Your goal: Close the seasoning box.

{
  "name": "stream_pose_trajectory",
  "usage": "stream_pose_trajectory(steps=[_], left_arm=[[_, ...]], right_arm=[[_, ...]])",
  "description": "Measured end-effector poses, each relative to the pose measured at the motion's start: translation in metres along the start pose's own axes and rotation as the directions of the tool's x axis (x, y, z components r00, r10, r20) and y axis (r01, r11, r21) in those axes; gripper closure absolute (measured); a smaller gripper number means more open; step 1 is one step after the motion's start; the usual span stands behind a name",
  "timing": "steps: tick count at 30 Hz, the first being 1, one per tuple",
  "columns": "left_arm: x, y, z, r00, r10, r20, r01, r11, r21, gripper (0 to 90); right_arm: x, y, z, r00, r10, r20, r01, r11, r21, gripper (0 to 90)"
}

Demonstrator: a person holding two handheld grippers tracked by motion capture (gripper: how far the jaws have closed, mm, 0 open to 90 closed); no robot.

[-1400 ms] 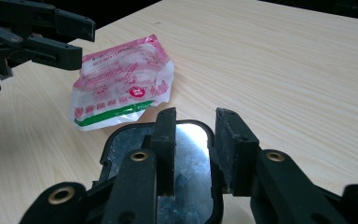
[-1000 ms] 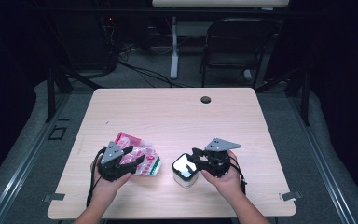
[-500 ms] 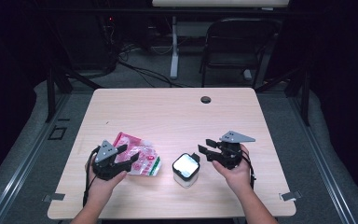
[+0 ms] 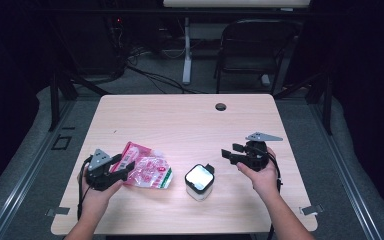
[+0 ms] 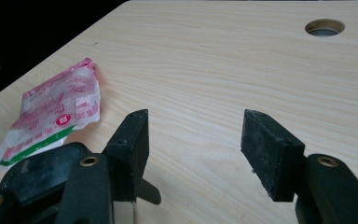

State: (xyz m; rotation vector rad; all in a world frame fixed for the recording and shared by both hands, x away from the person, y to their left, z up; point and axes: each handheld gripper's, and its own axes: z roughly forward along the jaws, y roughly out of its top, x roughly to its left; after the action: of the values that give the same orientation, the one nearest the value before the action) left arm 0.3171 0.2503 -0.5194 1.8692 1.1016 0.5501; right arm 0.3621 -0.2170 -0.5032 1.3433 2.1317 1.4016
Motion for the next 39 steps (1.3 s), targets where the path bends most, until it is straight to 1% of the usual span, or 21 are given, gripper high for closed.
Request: stream_pose_trajectory(steps=[4, 7, 9, 11, 15, 17, 20, 21, 23, 24, 25, 28, 29, 30, 31, 33, 34, 35, 37, 39], left_arm=[[0.017, -0.009, -0.011, 0.9988, -0.038, -0.031, 0.038, 0.9992, 0.013, 40.0], [0.029, -0.017, -0.020, 0.9970, -0.049, -0.060, 0.051, 0.9983, 0.030, 39.8], [0.036, -0.022, -0.024, 0.9958, -0.060, -0.069, 0.062, 0.9974, 0.036, 39.5], [0.042, -0.028, -0.029, 0.9947, -0.059, -0.084, 0.063, 0.9970, 0.045, 39.5], [0.053, -0.039, -0.037, 0.9922, -0.065, -0.106, 0.072, 0.9956, 0.060, 39.5], [0.056, -0.043, -0.041, 0.9913, -0.064, -0.115, 0.072, 0.9954, 0.063, 39.5], [0.062, -0.050, -0.047, 0.9907, -0.081, -0.110, 0.089, 0.9937, 0.068, 39.0], [0.065, -0.053, -0.048, 0.9907, -0.088, -0.104, 0.095, 0.9929, 0.071, 38.6], [0.068, -0.059, -0.051, 0.9892, -0.091, -0.115, 0.100, 0.9923, 0.073, 38.8], [0.071, -0.063, -0.053, 0.9869, -0.109, -0.120, 0.117, 0.9907, 0.069, 38.8], [0.073, -0.066, -0.053, 0.9851, -0.124, -0.119, 0.132, 0.9892, 0.063, 38.8], [0.080, -0.075, -0.058, 0.9733, -0.202, -0.108, 0.207, 0.9776, 0.037, 39.4], [0.083, -0.076, -0.059, 0.9712, -0.212, -0.108, 0.217, 0.9759, 0.028, 39.4], [0.085, -0.078, -0.061, 0.9677, -0.224, -0.116, 0.228, 0.9733, 0.023, 39.4], [0.087, -0.080, -0.061, 0.9660, -0.227, -0.124, 0.232, 0.9725, 0.023, 39.4], [0.091, -0.084, -0.061, 0.9596, -0.249, -0.131, 0.254, 0.9669, 0.023, 39.5], [0.093, -0.085, -0.061, 0.9592, -0.249, -0.134, 0.255, 0.9665, 0.029, 39.7], [0.094, -0.087, -0.060, 0.9581, -0.251, -0.138, 0.256, 0.9664, 0.020, 39.7], [0.096, -0.089, -0.059, 0.9587, -0.234, -0.162, 0.243, 0.9692, 0.040, 39.7], [0.098, -0.090, -0.058, 0.9584, -0.224, -0.178, 0.233, 0.9720, 0.032, 39.6]], right_arm=[[-0.003, -0.006, -0.010, 1.0000, -0.010, 0.000, 0.010, 1.000, 0.013, 40.1], [-0.005, -0.013, -0.019, 0.9998, -0.018, 0.012, 0.018, 1.000, 0.023, 39.6], [-0.007, -0.018, -0.025, 0.9995, -0.021, 0.023, 0.020, 0.999, 0.034, 39.6], [-0.010, -0.023, -0.031, 0.9994, -0.020, 0.030, 0.018, 0.999, 0.041, 39.3], [-0.018, -0.036, -0.043, 0.9990, 0.006, 0.045, -0.007, 0.999, 0.032, 39.1], [-0.022, -0.041, -0.048, 0.9982, 0.016, 0.058, -0.018, 0.999, 0.039, 39.1], [-0.032, -0.051, -0.056, 0.9960, 0.048, 0.075, -0.051, 0.998, 0.037, 39.2], [-0.033, -0.054, -0.057, 0.9951, 0.065, 0.074, -0.067, 0.997, 0.028, 39.2], [-0.039, -0.060, -0.061, 0.9920, 0.087, 0.092, -0.088, 0.996, 0.014, 38.9], [-0.041, -0.062, -0.062, 0.9907, 0.093, 0.099, -0.095, 0.995, 0.012, 39.0], [-0.044, -0.065, -0.062, 0.9875, 0.111, 0.111, -0.111, 0.994, -0.003, 38.9], [-0.048, -0.071, -0.062, 0.9827, 0.127, 0.135, -0.126, 0.992, -0.013, 39.0], [-0.048, -0.073, -0.061, 0.9820, 0.121, 0.145, -0.120, 0.993, -0.019, 39.0], [-0.049, -0.075, -0.061, 0.9804, 0.106, 0.166, -0.106, 0.994, -0.011, 39.0], [-0.049, -0.076, -0.060, 0.9796, 0.095, 0.177, -0.095, 0.995, -0.011, 39.1], [-0.049, -0.077, -0.060, 0.9795, 0.079, 0.185, -0.079, 0.997, -0.008, 39.1], [-0.049, -0.078, -0.059, 0.9793, 0.074, 0.188, -0.074, 0.997, -0.009, 39.1], [-0.049, -0.079, -0.058, 0.9790, 0.073, 0.190, -0.073, 0.997, -0.007, 39.1], [-0.049, -0.081, -0.055, 0.9799, 0.062, 0.190, -0.065, 0.998, 0.010, 39.1], [-0.048, -0.082, -0.052, 0.9818, 0.053, 0.183, -0.058, 0.998, 0.024, 39.3]])
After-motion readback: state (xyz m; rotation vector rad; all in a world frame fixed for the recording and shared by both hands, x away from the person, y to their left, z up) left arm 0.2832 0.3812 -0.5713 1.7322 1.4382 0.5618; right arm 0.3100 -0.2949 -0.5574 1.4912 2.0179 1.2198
